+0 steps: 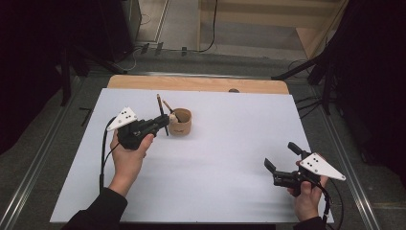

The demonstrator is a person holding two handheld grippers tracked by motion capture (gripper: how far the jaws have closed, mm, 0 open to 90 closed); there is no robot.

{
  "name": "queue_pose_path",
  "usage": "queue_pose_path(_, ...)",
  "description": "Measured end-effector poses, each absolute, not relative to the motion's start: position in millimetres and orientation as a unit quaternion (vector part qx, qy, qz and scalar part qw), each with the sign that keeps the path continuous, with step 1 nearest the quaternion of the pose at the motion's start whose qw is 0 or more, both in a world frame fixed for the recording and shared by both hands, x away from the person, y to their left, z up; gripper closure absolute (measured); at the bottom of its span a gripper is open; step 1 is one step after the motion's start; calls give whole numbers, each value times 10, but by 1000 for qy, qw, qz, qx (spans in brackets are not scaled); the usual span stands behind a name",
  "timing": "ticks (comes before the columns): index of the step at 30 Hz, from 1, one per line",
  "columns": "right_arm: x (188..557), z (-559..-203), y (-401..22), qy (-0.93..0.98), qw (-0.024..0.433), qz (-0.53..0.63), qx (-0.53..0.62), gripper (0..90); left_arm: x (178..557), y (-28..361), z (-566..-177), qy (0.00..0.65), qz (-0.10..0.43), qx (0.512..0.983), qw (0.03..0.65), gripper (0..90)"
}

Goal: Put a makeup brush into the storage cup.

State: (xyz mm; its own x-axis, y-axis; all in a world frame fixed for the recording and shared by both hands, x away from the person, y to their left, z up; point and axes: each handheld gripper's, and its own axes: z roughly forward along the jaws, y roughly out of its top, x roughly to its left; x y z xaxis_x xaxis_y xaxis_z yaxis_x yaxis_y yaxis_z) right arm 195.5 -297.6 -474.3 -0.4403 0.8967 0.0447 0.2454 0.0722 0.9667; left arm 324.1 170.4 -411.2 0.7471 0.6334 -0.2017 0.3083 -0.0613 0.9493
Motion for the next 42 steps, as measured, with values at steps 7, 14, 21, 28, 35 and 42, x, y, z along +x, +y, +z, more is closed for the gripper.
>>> queue_pose_path(7,1923,-4832,-3109,658,307,522,448,0,3365,1687,-4070,335,139,708,606,846)
queue_pose_path(14,1897,-4918,-3204,655,303,518,459,0,3447,1618,-4037,333,143,705,610,846)
queue_pose_path(21,1894,-4947,-3183,657,299,518,459,0,3550,1546,-4083,337,148,703,609,846)
queue_pose_path(28,1900,-4952,-3180,656,299,519,460,0,3657,1501,-4158,345,153,697,610,846)
queue_pose_path(35,1901,-4947,-3167,657,299,518,459,0,3713,1408,-4194,341,171,692,613,845)
queue_pose_path(42,1899,-4948,-3164,657,297,516,462,0,3787,1329,-4307,348,175,697,601,844)
